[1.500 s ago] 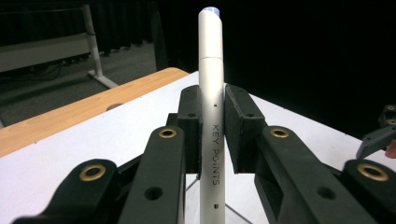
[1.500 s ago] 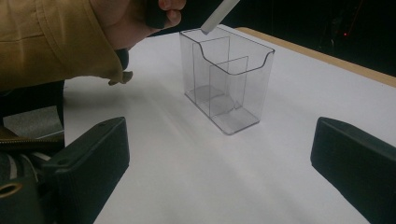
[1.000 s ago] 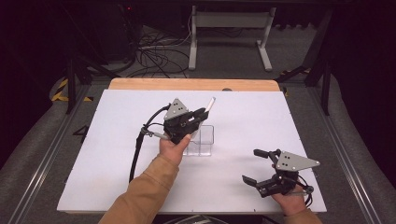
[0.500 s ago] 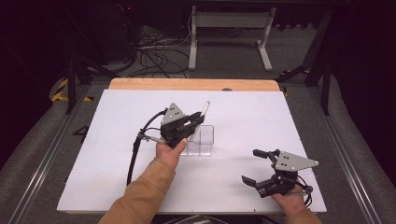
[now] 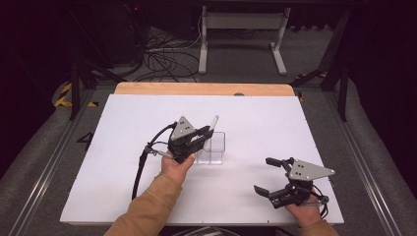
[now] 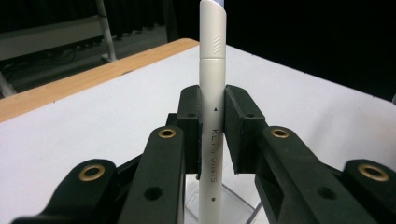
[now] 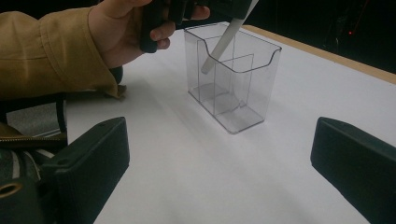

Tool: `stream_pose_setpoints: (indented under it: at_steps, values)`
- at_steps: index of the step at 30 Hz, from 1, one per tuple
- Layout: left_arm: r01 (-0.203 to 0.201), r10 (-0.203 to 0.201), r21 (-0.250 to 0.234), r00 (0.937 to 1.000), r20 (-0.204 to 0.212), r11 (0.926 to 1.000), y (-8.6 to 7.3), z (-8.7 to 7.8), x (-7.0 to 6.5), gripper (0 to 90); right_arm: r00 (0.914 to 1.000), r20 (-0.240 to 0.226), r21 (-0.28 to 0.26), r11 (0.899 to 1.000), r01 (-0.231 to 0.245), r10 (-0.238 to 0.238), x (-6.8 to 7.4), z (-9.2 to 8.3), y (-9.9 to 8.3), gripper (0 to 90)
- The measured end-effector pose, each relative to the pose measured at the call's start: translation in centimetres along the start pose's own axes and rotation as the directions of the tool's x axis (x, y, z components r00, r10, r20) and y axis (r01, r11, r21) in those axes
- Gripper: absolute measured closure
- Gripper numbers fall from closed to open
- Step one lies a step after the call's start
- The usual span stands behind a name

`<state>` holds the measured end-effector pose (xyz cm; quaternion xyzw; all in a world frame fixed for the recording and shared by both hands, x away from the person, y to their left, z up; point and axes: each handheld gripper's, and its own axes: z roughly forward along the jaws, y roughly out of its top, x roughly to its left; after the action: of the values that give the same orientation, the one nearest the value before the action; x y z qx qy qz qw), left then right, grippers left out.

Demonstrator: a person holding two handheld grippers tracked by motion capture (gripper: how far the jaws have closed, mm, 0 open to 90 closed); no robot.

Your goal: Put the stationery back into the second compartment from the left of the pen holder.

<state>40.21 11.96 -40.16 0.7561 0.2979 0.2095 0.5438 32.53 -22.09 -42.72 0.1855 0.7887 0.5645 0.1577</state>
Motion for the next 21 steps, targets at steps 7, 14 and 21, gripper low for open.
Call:
stream_pose_setpoints:
  at_steps: [7,14,21]
  values:
    - [-0.004,0.004,0.006,1.0000,-0.002,1.0000,0.0,-0.2,-0.3,52.0,1.0000,0.000,-0.002,1.000,0.001,-0.001,0.0,0.0,0.0,4.9]
    - [-0.014,0.013,-0.023,0.9993,-0.035,0.9996,0.6,-1.8,-0.3,29.2,1.0000,-0.006,-0.007,1.000,-0.001,0.001,-0.1,0.2,0.1,4.9]
    - [-0.028,0.026,-0.064,0.9992,-0.029,0.9976,1.4,-4.3,-0.6,19.7,1.0000,-0.008,-0.007,1.000,0.005,-0.005,-0.1,0.6,0.2,4.9]
